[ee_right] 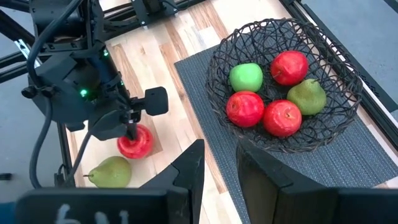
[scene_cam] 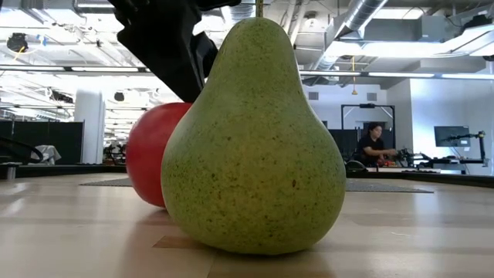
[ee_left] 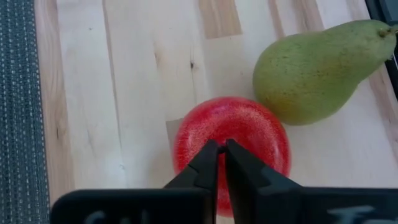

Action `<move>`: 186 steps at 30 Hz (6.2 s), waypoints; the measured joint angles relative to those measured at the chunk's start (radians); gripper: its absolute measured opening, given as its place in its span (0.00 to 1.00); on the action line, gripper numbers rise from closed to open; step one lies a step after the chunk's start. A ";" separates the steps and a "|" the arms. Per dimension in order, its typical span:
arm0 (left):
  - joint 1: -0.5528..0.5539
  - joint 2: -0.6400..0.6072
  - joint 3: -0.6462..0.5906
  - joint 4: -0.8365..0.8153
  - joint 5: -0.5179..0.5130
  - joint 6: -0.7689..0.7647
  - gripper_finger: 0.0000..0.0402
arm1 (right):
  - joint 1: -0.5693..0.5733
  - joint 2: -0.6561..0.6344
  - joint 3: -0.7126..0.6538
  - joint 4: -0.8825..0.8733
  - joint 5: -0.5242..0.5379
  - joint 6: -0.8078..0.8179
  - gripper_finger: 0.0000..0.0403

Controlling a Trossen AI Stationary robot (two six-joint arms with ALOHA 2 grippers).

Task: Build produce basket
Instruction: Put the red apple into the black basket, then put the green pear into the black basket

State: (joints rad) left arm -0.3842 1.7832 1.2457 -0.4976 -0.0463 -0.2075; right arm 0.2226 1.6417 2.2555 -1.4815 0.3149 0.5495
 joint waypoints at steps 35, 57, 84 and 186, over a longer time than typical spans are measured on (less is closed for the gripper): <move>0.334 -0.044 0.533 -0.485 -0.198 0.128 0.00 | -0.003 -0.014 0.062 -0.029 0.000 -0.030 0.28; 0.737 -0.015 0.386 -0.420 0.090 0.207 0.00 | 0.015 -0.119 0.085 -0.032 0.000 -0.087 0.27; 0.675 -0.027 0.486 -0.518 0.056 0.213 0.15 | 0.020 -0.117 0.085 -0.037 -0.002 -0.079 0.27; -0.342 -0.193 0.484 -0.929 -0.549 -0.537 0.08 | 0.268 0.606 -0.151 0.536 -0.392 0.491 0.53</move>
State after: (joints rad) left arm -0.7265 1.5906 1.7298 -1.4269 -0.5949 -0.7444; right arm 0.4904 2.2478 2.1040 -0.9455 -0.0775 1.0407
